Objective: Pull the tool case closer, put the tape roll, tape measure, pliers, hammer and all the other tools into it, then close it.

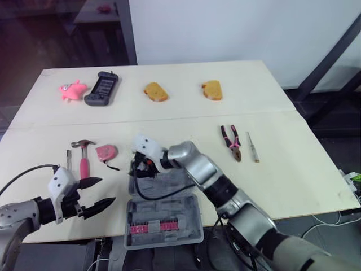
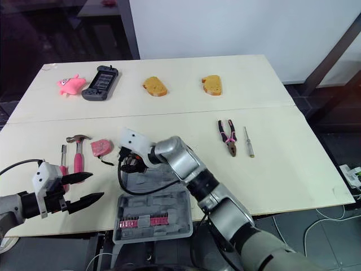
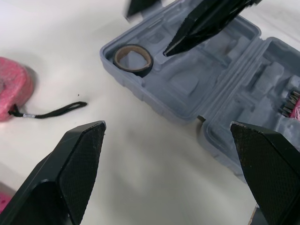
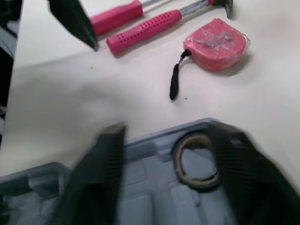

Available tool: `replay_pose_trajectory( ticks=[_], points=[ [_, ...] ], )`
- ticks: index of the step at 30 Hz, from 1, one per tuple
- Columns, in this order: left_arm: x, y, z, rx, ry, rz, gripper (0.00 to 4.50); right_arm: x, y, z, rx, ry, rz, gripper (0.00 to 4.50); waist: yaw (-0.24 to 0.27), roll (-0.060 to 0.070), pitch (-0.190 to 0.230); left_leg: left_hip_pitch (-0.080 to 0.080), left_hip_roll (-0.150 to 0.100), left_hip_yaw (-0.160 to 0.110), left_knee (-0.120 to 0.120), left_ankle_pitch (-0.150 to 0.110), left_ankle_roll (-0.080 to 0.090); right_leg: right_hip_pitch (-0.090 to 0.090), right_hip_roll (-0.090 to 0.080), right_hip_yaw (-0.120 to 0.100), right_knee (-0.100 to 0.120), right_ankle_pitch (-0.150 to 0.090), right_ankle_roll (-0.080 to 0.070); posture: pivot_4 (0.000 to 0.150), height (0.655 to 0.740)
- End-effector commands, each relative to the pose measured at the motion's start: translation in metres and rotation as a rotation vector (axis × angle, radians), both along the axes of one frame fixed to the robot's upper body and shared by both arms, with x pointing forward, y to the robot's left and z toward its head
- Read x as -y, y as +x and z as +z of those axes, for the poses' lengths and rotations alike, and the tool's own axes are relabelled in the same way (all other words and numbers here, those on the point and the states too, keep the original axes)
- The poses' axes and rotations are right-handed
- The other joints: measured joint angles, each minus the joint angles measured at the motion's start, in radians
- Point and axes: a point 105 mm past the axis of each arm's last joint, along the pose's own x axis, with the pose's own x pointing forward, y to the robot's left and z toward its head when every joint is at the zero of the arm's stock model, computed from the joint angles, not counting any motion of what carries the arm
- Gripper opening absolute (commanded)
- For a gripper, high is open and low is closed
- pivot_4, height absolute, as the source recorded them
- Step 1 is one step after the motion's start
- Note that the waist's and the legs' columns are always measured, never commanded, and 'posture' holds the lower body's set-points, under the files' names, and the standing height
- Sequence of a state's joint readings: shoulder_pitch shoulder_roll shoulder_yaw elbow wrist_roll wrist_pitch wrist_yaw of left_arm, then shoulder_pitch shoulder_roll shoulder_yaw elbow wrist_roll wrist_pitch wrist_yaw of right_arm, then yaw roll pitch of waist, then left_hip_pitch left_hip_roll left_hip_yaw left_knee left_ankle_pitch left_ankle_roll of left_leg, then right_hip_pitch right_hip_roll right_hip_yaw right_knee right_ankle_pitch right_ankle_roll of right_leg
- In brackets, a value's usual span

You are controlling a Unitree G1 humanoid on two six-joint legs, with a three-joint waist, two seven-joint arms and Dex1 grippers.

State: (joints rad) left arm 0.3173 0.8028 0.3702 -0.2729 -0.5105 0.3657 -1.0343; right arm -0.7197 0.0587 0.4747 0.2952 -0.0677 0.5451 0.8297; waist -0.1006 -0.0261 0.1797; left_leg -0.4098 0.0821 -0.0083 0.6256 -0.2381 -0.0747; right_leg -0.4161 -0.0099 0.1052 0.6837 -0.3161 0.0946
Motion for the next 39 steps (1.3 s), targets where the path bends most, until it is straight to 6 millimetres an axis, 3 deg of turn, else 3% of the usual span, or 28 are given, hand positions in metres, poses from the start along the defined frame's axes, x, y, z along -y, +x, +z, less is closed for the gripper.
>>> replay_pose_trajectory(
  ticks=[1,14,27,39],
  points=[
    [0.0,0.001,0.004,0.01,0.001,-0.007,4.5,-0.009,0.001,0.021,0.073,0.131,-0.009,2.15,0.0,0.0,0.0,0.0,0.0,0.0,0.0,0.0,0.0,0.0,0.0,0.0,0.0,0.0,0.0,0.15,0.74],
    [0.0,0.003,0.007,0.023,0.001,-0.007,4.5,-0.01,0.017,-0.015,0.078,0.147,-0.094,2.15,0.001,0.0,0.0,0.0,0.0,0.0,0.0,0.0,0.0,0.0,0.0,0.0,0.0,0.0,0.0,0.15,0.74],
    [0.001,0.003,0.008,0.024,0.001,-0.003,4.5,-0.001,0.028,-0.045,0.039,0.042,-0.16,2.15,0.0,0.0,0.0,0.0,0.0,0.0,0.0,0.0,0.0,0.001,0.0,0.0,0.0,0.0,0.0,0.15,0.74],
    [0.001,0.004,0.009,0.026,0.003,-0.004,4.5,0.005,0.019,-0.079,-0.036,-0.104,-0.148,2.15,0.0,0.0,0.0,0.003,0.0,0.0,0.0,0.0,0.0,0.004,0.0,0.0,0.0,0.0,0.0,0.15,0.74]
  ],
)
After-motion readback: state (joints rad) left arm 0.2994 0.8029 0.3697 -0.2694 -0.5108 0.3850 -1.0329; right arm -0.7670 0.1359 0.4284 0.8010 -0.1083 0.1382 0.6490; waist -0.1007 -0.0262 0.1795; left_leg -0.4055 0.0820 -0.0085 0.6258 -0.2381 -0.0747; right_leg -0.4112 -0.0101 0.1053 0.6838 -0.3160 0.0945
